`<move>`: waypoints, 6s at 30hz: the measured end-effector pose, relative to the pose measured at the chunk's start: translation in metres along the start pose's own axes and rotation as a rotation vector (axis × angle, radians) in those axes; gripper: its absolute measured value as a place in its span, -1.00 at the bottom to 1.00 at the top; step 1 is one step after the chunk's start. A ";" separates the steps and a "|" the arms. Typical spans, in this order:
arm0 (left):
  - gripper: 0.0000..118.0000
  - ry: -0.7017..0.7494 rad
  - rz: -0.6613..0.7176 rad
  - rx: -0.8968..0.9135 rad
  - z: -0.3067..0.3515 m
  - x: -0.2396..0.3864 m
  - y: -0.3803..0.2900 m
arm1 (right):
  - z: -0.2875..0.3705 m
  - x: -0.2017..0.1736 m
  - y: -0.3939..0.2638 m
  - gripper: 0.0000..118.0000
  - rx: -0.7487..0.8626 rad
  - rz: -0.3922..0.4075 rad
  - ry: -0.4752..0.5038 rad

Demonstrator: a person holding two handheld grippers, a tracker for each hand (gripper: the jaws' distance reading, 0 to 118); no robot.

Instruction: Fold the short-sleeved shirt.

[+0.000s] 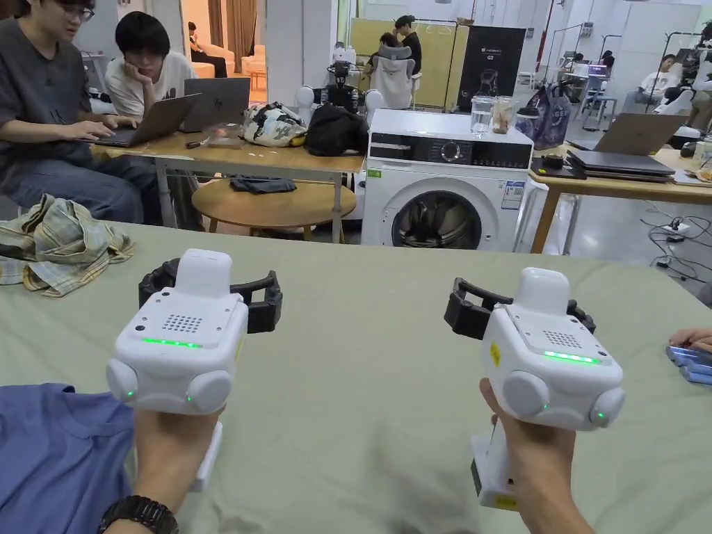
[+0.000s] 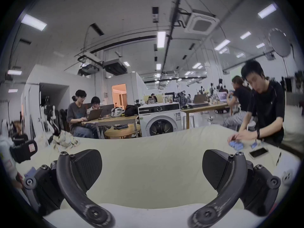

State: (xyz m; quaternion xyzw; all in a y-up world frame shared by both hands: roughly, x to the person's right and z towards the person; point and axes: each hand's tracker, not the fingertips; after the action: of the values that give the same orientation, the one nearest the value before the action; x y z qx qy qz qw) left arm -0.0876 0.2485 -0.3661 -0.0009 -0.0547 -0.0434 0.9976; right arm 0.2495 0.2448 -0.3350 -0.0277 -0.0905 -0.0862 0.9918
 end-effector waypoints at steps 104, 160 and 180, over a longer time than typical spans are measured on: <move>-1.00 0.029 0.060 0.007 0.017 -0.016 0.005 | 0.024 -0.013 -0.004 -1.00 0.090 0.203 -0.092; -1.00 0.153 0.122 -0.968 0.060 -0.214 -0.161 | 0.026 -0.188 -0.081 -1.00 -0.185 0.289 0.298; -1.00 -0.151 0.221 -0.322 0.034 -0.127 0.113 | 0.031 -0.092 -0.029 -1.00 -0.104 0.226 0.137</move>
State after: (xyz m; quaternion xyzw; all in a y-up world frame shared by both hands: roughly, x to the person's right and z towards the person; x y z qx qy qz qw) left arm -0.2077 0.3719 -0.3462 -0.1698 -0.1213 0.0585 0.9762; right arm 0.1497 0.2336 -0.3207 -0.0830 -0.0142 0.0199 0.9963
